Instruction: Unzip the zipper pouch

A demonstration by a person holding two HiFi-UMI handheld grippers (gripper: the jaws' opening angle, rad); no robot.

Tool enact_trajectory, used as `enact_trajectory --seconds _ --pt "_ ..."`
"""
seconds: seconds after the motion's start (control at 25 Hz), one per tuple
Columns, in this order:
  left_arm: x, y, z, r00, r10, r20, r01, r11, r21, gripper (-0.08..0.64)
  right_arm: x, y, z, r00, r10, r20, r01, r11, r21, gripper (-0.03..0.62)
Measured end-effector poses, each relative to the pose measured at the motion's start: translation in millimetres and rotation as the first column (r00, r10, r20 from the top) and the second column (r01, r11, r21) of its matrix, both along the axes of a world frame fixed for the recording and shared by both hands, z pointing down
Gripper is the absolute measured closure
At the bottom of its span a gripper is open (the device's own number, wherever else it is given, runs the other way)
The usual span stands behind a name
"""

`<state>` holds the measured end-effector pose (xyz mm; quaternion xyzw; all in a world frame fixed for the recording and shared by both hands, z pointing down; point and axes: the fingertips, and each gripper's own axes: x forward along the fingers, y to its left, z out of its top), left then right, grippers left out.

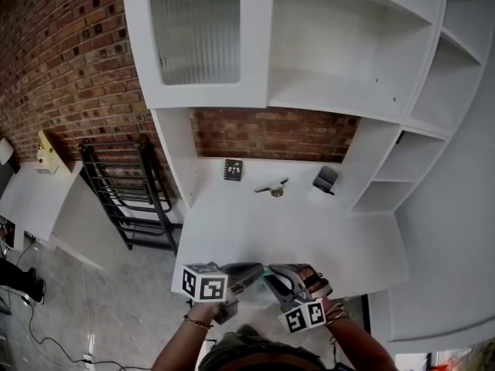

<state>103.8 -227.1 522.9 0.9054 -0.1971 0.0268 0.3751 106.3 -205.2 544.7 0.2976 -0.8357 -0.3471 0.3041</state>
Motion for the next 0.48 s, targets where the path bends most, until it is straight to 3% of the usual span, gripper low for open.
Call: enact_trajectory --seconds 0.24,0.48 --pt "1.0 -1.6 -6.6 1.0 0.019 0.018 -0.019 0.999 0.045 0.555 -0.8 -1.6 -0.1 0.988 -0.002 0.155 0.037 0.975 -0.22 0.432" --pt "4.0 0.5 -7.8 0.998 0.059 0.0 -0.059 0.997 0.047 0.555 0.1 -5.5 1.2 0.947 0.045 0.318 0.108 0.889 -0.445 0.402"
